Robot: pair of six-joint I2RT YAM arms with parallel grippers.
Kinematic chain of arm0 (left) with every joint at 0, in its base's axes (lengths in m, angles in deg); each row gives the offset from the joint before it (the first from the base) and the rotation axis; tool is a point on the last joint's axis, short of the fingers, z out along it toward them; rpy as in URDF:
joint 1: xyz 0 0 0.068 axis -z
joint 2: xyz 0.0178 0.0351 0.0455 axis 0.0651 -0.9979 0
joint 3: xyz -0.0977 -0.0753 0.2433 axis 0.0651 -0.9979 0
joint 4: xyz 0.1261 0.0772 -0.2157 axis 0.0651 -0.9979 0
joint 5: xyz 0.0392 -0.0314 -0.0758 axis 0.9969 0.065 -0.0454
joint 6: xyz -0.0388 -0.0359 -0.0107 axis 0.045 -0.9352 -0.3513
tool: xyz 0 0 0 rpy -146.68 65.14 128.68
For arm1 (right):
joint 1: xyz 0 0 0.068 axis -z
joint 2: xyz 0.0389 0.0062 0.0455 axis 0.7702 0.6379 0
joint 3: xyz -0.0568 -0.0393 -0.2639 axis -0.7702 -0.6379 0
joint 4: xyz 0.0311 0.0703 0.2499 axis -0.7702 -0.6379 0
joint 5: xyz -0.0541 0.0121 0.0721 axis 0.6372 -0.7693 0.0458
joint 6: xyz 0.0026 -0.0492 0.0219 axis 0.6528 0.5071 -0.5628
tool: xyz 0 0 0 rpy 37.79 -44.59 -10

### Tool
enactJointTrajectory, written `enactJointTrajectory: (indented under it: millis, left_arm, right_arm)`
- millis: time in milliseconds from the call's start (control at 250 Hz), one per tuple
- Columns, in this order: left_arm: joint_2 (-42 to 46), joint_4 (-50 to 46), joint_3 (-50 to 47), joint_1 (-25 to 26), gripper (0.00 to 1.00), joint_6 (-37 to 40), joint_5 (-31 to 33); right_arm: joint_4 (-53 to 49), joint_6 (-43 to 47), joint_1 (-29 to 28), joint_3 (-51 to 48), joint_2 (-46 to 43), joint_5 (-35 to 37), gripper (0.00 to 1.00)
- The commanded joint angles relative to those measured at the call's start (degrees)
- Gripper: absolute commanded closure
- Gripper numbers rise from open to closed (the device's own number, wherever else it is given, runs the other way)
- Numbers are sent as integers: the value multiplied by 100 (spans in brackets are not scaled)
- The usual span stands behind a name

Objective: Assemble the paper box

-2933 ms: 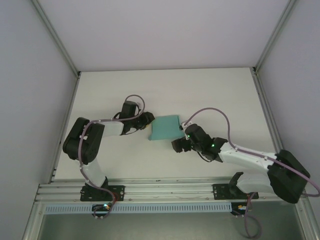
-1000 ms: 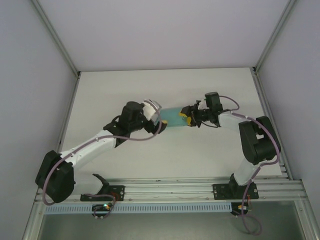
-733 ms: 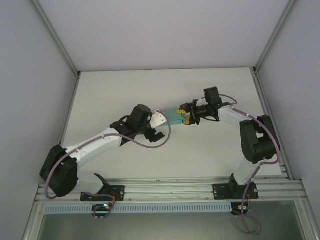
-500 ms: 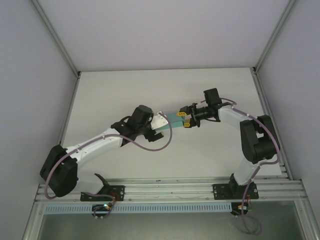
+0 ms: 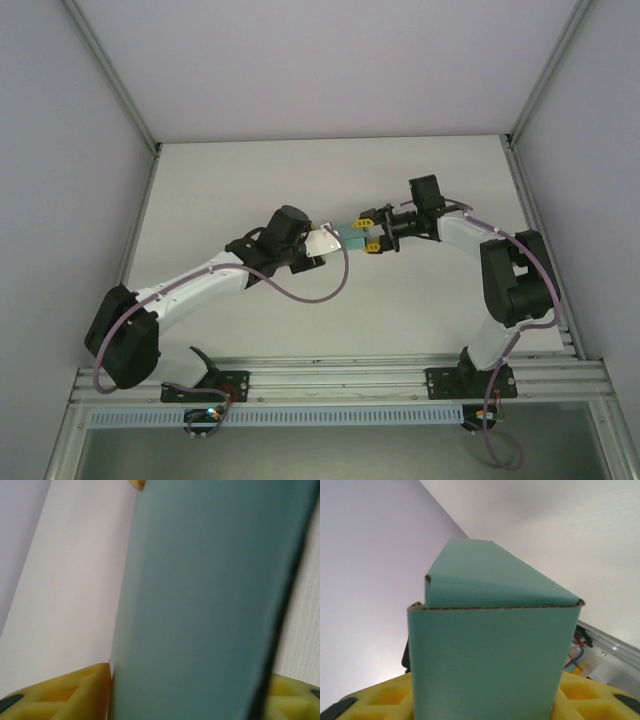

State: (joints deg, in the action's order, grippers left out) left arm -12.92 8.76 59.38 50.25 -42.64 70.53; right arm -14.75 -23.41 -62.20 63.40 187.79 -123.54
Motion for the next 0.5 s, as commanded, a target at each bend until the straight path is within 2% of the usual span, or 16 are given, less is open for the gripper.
enactJointTrajectory:
  millis: [0,112,172,276,383,495]
  left_arm:
    - [28,41,223,-20,48,101,-117]
    - [99,-42,226,-75,50,34,-270]
    - [139,-167,230,-148,52,-28,-438]
    - [145,-581,342,-323,58,-185,-682]
    - [97,-1030,464,-533,62,-336,-962]
    - [-70,-1865,739,-795,61,-323,-1528]
  right_arm:
    - [60,-91,-63,-63,35,-521,45]
    - [109,-82,-44,-72,-29,-511,41]
    - [116,-20,-8,-84,-99,-457,34]
    - [-419,583,220,-80,-345,31,0]
    - [-1159,1735,665,-19,-801,1094,0]
    - [-1064,3066,954,-78,-1425,2372,0]
